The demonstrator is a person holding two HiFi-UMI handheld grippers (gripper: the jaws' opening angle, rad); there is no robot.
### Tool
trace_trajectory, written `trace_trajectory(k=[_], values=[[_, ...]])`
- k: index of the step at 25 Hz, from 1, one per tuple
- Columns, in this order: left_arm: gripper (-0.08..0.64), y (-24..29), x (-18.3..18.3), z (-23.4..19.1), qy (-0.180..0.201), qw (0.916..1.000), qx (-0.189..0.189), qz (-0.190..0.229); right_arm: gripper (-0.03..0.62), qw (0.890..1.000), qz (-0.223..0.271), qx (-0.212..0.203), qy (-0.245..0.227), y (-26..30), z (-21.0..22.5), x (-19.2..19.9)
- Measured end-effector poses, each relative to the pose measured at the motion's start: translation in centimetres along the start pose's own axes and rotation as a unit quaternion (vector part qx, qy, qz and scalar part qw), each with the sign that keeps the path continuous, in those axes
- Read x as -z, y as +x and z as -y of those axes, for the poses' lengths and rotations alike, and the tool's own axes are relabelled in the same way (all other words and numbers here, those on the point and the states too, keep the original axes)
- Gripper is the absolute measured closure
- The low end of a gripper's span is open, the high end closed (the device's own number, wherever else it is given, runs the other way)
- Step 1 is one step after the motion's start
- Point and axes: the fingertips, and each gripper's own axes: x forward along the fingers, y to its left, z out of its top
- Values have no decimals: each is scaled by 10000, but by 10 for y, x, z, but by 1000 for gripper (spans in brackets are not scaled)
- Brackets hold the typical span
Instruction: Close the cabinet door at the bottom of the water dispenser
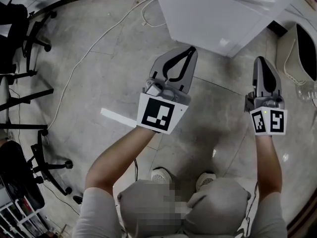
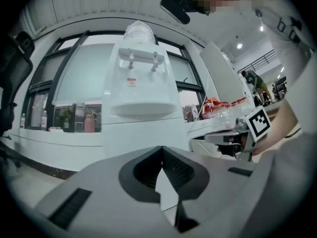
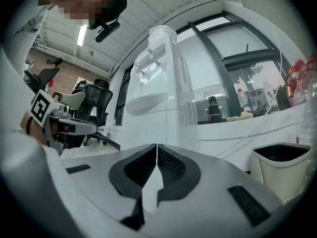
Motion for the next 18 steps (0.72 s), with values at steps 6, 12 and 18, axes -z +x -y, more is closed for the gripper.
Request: trace_trajectory(k=[6, 12, 18], values=[[552, -60, -40, -45, 213, 9983, -498, -218, 572, 10000, -42, -63, -22, -31, -9, -61], [552, -103, -147, -65, 633, 9947, -796, -135, 572, 9993, -304, 194, -121, -69, -8, -156], [552, -136, -285, -83, 526, 9912, -1206, -137, 572, 9975, -546, 422, -136, -108, -7, -296]])
